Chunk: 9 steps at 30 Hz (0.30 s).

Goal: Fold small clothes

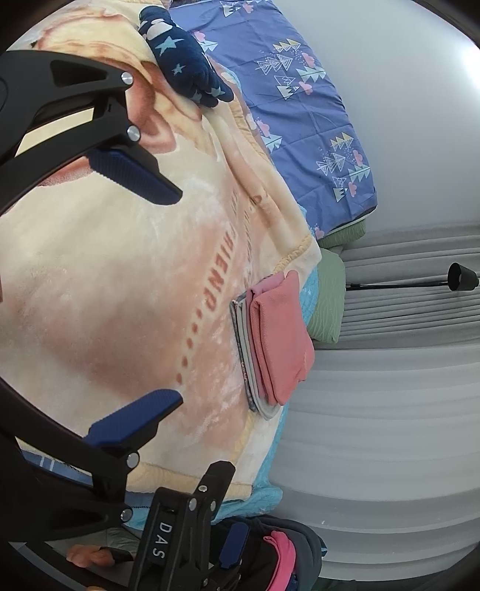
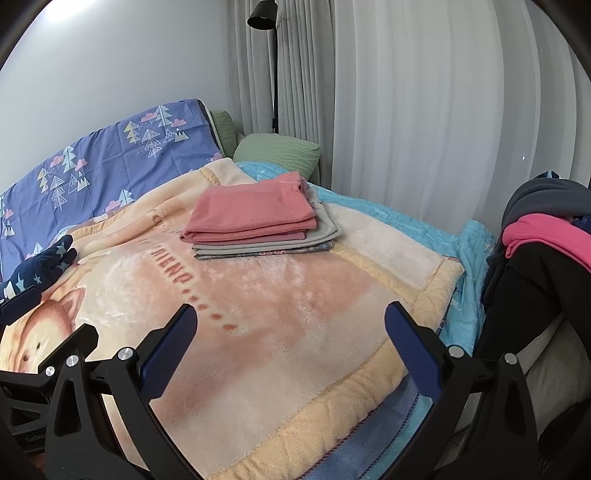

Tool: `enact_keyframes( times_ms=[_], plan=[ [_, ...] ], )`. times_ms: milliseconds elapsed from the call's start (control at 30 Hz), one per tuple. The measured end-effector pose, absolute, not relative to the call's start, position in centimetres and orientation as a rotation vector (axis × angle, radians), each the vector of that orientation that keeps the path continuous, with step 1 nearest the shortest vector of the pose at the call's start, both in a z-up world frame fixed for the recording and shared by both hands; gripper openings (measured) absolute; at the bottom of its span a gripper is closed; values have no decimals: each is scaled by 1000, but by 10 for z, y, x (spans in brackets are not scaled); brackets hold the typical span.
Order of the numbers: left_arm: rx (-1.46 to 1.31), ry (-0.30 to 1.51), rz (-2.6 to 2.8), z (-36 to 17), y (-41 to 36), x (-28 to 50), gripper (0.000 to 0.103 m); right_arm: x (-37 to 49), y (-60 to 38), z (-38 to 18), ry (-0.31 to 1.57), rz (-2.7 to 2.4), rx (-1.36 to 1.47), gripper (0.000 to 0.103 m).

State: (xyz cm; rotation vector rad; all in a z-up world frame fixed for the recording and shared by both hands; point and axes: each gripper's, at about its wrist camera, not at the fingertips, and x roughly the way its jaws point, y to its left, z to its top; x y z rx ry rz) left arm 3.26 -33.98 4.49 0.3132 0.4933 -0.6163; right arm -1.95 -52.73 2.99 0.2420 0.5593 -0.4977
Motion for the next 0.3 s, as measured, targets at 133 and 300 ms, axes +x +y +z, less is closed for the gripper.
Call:
enact_keyframes(
  times_ms=[133, 300],
  plan=[
    [309, 498, -615, 43, -339, 34, 101, -20, -525, 30, 558, -500, 239, 102],
    [311, 499, -612, 42, -339, 34, 101, -20, -524, 30, 561, -502, 242, 102]
  ],
)
